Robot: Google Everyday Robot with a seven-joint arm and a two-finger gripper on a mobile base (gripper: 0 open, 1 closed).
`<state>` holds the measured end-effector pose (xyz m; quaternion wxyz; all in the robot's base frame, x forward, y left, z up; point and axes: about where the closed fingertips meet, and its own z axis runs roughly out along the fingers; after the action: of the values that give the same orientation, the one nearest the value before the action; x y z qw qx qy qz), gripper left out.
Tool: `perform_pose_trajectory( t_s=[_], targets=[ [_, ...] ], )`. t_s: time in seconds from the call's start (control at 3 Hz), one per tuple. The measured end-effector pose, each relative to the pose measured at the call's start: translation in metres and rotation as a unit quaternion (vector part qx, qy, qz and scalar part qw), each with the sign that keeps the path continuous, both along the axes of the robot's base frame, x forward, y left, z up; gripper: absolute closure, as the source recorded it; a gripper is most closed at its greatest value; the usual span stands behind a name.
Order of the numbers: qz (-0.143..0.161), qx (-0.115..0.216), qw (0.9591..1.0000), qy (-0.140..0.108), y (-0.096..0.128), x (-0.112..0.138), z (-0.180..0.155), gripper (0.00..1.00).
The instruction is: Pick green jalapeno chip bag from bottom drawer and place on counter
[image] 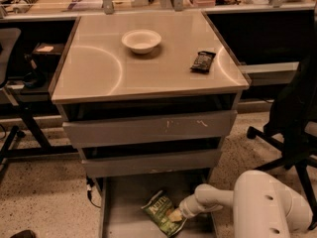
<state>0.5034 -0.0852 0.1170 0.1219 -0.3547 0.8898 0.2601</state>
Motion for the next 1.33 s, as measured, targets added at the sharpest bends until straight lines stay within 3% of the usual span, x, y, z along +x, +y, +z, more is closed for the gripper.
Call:
perform_pose_trajectory(
  t_s=[0.33, 1.0, 1.33],
  targets=[
    [0.0, 0.0, 1.0, 0.0, 0.0, 0.0, 0.0, 1.0],
    [0.004, 0.05, 0.9986, 0.017, 0.004, -0.001, 0.057, 1.0],
    [0.002, 0.062, 0.9973, 0.039, -0.002, -0.005, 0.101, 1.0]
  ],
)
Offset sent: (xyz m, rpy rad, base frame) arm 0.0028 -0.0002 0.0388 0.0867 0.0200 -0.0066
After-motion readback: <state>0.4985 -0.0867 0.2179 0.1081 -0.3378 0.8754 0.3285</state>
